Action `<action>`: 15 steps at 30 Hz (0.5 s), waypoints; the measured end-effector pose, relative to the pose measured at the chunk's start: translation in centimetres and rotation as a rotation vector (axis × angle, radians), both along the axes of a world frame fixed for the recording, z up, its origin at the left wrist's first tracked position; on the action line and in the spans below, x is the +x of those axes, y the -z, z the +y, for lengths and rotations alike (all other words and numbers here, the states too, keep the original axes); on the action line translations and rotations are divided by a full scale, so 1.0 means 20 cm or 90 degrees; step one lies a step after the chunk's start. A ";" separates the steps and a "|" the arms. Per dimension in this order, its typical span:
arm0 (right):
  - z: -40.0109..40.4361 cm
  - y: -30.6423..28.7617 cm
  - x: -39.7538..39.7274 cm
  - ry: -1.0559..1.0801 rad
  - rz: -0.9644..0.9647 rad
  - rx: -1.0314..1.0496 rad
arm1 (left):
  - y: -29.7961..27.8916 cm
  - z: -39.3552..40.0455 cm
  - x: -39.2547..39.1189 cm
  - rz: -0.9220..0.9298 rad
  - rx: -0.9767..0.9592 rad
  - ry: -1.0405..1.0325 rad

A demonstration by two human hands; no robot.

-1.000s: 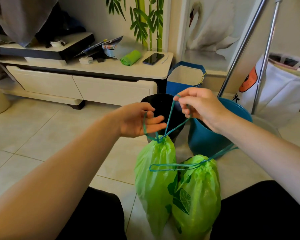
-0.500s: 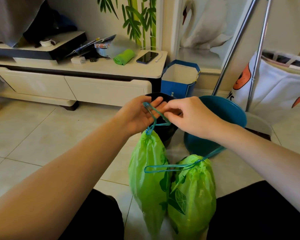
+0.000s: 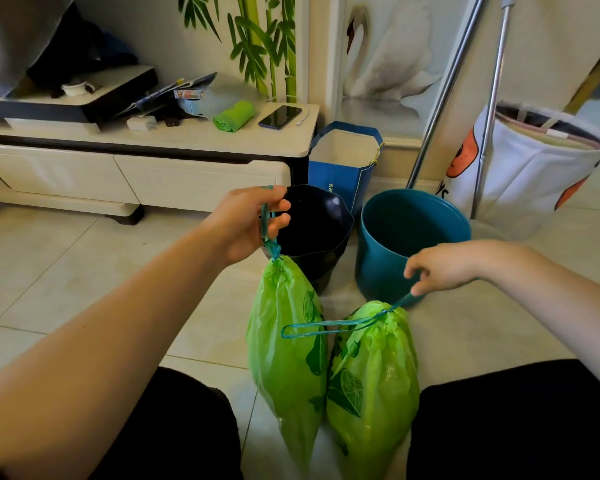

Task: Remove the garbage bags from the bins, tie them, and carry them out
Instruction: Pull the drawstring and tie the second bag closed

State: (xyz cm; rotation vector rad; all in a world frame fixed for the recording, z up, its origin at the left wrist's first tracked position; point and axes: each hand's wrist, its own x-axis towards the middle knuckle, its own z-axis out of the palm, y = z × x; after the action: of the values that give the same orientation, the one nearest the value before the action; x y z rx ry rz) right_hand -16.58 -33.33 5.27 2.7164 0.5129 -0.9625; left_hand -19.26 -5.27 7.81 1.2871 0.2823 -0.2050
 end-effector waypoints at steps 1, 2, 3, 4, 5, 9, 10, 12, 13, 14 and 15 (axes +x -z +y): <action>-0.03 0.01 0.01 0.008 -0.005 -0.011 | 0.00 0.00 -0.01 -0.003 0.009 0.004; -0.05 0.02 0.02 0.017 -0.011 -0.014 | 0.00 0.01 -0.01 -0.005 0.016 0.007; -0.07 0.03 0.02 0.032 -0.012 -0.015 | 0.00 0.01 -0.01 -0.006 0.023 0.010; -0.08 0.03 0.02 0.050 -0.009 -0.010 | 0.00 0.01 -0.02 -0.007 0.029 0.013; -0.09 0.03 0.01 0.068 -0.007 0.000 | 0.00 0.01 -0.02 -0.007 0.033 0.015; -0.10 -0.01 0.01 0.137 -0.002 0.084 | 0.00 0.02 -0.03 -0.007 0.040 0.012; -0.10 -0.02 0.01 0.139 -0.001 0.095 | 0.00 0.02 -0.04 -0.008 0.040 0.011; -0.10 -0.03 0.01 0.152 -0.003 0.126 | 0.00 0.02 -0.04 -0.009 0.041 0.007; -0.10 -0.04 0.01 0.165 0.000 0.153 | 0.00 0.02 -0.04 -0.009 0.041 0.005; -0.10 -0.04 0.01 0.179 0.005 0.185 | 0.00 0.02 -0.04 -0.009 0.042 0.005; -0.09 -0.05 0.00 0.192 0.012 0.218 | 0.00 0.02 -0.04 -0.009 0.042 0.004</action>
State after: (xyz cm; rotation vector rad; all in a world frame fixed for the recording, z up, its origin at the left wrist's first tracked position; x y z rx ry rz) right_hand -16.54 -35.13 6.19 3.1631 0.2974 -1.0541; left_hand -20.02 -4.79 7.86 1.3548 0.2755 -0.1936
